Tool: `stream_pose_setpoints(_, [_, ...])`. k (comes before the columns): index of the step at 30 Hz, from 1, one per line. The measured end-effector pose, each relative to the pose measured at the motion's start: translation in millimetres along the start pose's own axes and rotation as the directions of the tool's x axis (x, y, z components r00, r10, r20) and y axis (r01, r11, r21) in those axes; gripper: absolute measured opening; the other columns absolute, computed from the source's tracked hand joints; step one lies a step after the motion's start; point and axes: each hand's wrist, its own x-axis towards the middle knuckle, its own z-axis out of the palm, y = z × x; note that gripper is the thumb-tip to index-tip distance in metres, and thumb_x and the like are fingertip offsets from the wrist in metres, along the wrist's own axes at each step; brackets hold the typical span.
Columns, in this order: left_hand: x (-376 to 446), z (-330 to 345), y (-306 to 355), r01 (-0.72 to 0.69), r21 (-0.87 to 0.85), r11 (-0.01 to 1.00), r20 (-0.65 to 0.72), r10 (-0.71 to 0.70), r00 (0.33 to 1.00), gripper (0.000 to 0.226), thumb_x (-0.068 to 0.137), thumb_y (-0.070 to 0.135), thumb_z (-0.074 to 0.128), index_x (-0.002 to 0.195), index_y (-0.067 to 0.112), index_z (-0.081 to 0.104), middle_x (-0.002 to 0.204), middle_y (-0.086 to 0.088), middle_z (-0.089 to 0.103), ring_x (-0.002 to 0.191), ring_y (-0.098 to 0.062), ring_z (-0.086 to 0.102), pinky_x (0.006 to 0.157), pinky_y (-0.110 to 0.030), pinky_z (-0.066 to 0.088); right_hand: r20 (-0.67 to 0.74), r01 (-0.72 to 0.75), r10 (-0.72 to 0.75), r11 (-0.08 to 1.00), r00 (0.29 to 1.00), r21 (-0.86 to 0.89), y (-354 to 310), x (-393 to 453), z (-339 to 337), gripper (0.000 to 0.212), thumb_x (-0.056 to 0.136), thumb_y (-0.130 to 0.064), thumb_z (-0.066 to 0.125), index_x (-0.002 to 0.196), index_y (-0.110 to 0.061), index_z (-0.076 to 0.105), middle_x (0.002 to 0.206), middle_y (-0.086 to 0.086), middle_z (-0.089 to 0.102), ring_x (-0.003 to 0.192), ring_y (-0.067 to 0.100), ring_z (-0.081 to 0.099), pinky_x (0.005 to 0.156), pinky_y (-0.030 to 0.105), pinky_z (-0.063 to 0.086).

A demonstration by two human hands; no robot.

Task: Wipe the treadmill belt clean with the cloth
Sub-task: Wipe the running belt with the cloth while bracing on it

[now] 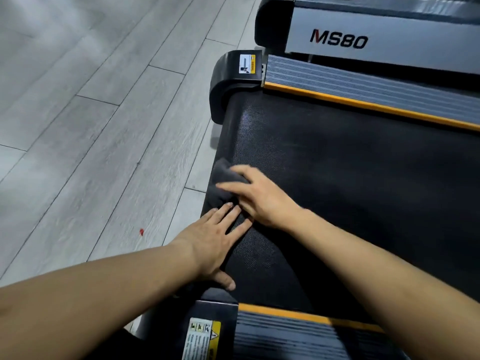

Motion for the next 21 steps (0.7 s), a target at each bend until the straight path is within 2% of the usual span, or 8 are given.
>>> stream_pose_setpoints(2, [0, -2, 2, 0.017, 0.017, 1.000, 0.010, -0.018, 1.000, 0.135, 0.075, 0.081, 0.062, 0.157, 0.020, -0.027, 0.165, -0.017, -0.031, 0.154, -0.033, -0.025, 0.129, -0.047, -0.004, 0.052, 0.048, -0.047, 0.999, 0.998, -0.025, 5, 0, -3, 0.047, 0.085, -0.004, 0.062, 0.130, -0.018, 0.065, 0.135, 0.019, 0.049, 0.117, 0.031, 0.052, 0.103, 0.035, 0.043])
stream_pose_setpoints(3, [1, -3, 2, 0.024, 0.023, 0.999, 0.013, -0.024, 1.000, 0.136, 0.075, 0.081, 0.062, 0.157, 0.021, -0.028, 0.164, -0.016, -0.033, 0.154, -0.033, -0.026, 0.129, -0.046, -0.005, 0.022, 0.020, -0.019, 0.999, 1.000, -0.046, 14, 7, -7, 0.049, 0.083, -0.002, 0.062, 0.129, -0.018, 0.065, 0.134, 0.020, 0.049, 0.116, 0.033, 0.054, 0.103, 0.035, 0.043])
stream_pose_setpoints(7, [1, -4, 4, 0.039, 0.009, 0.999, 0.028, -0.039, 0.999, 0.137, 0.073, 0.080, 0.065, 0.158, 0.023, -0.026, 0.164, -0.013, -0.035, 0.155, -0.031, -0.024, 0.129, -0.044, -0.005, -0.185, -0.261, 0.248, 0.964, 0.951, -0.049, 45, 50, -12, 0.045, 0.085, -0.004, 0.056, 0.126, -0.015, 0.067, 0.130, 0.021, 0.050, 0.110, 0.040, 0.055, 0.101, 0.042, 0.046])
stream_pose_setpoints(10, [2, -4, 3, 0.046, 0.006, 0.999, 0.034, -0.046, 0.998, 0.138, 0.072, 0.081, 0.065, 0.157, 0.025, -0.028, 0.163, -0.010, -0.036, 0.155, -0.029, -0.026, 0.129, -0.044, -0.005, -0.220, -0.330, 0.313, 0.943, 0.924, -0.046, 47, 59, -7, 0.042, 0.087, -0.008, 0.058, 0.127, -0.019, 0.066, 0.131, 0.017, 0.050, 0.110, 0.038, 0.055, 0.097, 0.048, 0.048])
stream_pose_setpoints(14, [-1, -5, 1, 0.047, -0.007, 0.999, 0.041, -0.046, 0.998, 0.138, 0.071, 0.081, 0.066, 0.158, 0.026, -0.027, 0.164, -0.010, -0.036, 0.155, -0.029, -0.025, 0.129, -0.044, -0.003, -0.170, -0.293, 0.280, 0.954, 0.945, -0.060, 27, 42, -7, 0.043, 0.086, -0.011, 0.055, 0.127, -0.021, 0.065, 0.133, 0.014, 0.048, 0.112, 0.035, 0.051, 0.097, 0.049, 0.047])
stream_pose_setpoints(17, [-2, -7, 5, 0.061, -0.013, 0.998, 0.020, -0.061, 0.998, 0.138, 0.070, 0.080, 0.068, 0.160, 0.024, -0.022, 0.167, -0.012, -0.028, 0.157, -0.031, -0.019, 0.130, -0.044, 0.001, -0.128, -0.210, 0.204, 0.977, 0.971, -0.035, -1, 12, 3, 0.044, 0.086, -0.010, 0.056, 0.127, -0.021, 0.065, 0.132, 0.013, 0.049, 0.112, 0.030, 0.051, 0.098, 0.042, 0.046])
stream_pose_setpoints(19, [-5, -7, 13, 0.064, 0.004, 0.998, -0.006, -0.064, 0.998, 0.127, 0.077, 0.073, 0.068, 0.162, 0.022, -0.011, 0.170, -0.015, -0.017, 0.158, -0.032, -0.010, 0.130, -0.044, 0.008, -0.083, -0.167, 0.166, 0.986, 0.983, 0.003, -22, -13, 11, 0.044, 0.086, -0.008, 0.057, 0.127, -0.021, 0.066, 0.133, 0.013, 0.049, 0.113, 0.028, 0.051, 0.099, 0.035, 0.045])
stream_pose_setpoints(21, [-15, -8, 20, 0.026, -0.024, 0.999, -0.018, -0.026, 0.999, 0.104, 0.089, 0.059, 0.065, 0.164, 0.025, 0.001, 0.171, -0.013, -0.006, 0.159, -0.030, 0.002, 0.128, -0.045, 0.019, -0.031, -0.112, 0.112, 0.994, 0.993, -0.009, -25, -26, 7, 0.046, 0.086, -0.006, 0.059, 0.129, -0.020, 0.065, 0.136, 0.016, 0.048, 0.116, 0.029, 0.051, 0.101, 0.034, 0.044])
